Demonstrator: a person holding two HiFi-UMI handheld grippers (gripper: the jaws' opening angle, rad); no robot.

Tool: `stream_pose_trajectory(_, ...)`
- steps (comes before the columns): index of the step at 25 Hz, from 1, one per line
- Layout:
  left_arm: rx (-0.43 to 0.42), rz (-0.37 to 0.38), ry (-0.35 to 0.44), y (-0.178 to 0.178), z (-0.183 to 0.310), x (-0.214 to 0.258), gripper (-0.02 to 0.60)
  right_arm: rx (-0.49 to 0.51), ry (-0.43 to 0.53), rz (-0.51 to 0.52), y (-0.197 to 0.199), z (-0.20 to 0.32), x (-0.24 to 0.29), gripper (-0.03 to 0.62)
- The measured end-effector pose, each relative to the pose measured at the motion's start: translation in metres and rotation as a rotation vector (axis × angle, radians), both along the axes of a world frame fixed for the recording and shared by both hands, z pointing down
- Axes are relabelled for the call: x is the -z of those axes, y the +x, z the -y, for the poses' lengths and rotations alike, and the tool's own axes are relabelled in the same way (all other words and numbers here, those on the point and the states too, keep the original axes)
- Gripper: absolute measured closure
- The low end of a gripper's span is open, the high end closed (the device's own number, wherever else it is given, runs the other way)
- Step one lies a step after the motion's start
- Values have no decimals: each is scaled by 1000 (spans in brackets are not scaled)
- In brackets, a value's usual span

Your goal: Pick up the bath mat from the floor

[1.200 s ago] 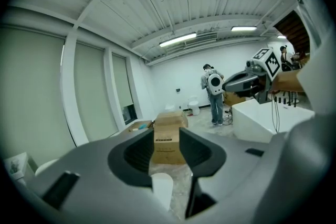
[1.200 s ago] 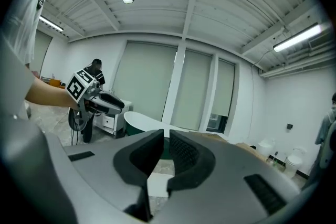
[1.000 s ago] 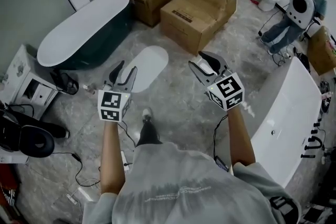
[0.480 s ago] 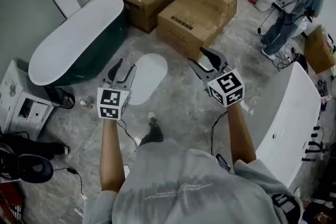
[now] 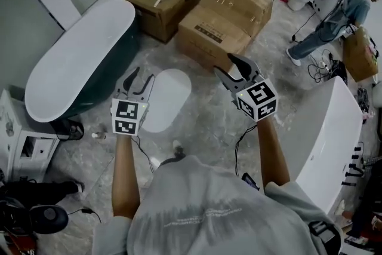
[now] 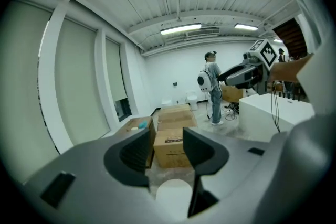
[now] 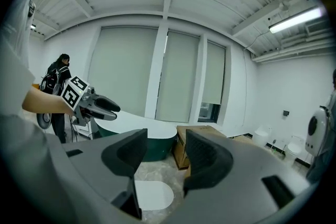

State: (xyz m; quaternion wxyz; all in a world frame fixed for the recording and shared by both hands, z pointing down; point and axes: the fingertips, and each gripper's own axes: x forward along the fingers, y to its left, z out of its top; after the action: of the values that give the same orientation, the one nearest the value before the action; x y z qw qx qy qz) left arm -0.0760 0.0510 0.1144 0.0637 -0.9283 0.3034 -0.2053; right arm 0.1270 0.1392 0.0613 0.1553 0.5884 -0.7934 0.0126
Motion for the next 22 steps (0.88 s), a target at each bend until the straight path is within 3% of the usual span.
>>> stream_pose_trajectory(11, -34, 44, -81, 1, 85, -34, 390, -65, -42, 39, 12, 84, -21, 373)
stream_pose_trajectory(19, 0, 81, -150, -8, 118, -74, 390, -38, -150, 161, 9, 117, -64, 373)
stream_pose_trajectory(22, 20, 92, -189, -4, 131, -93, 390, -20, -197, 162, 15, 132, -82, 373)
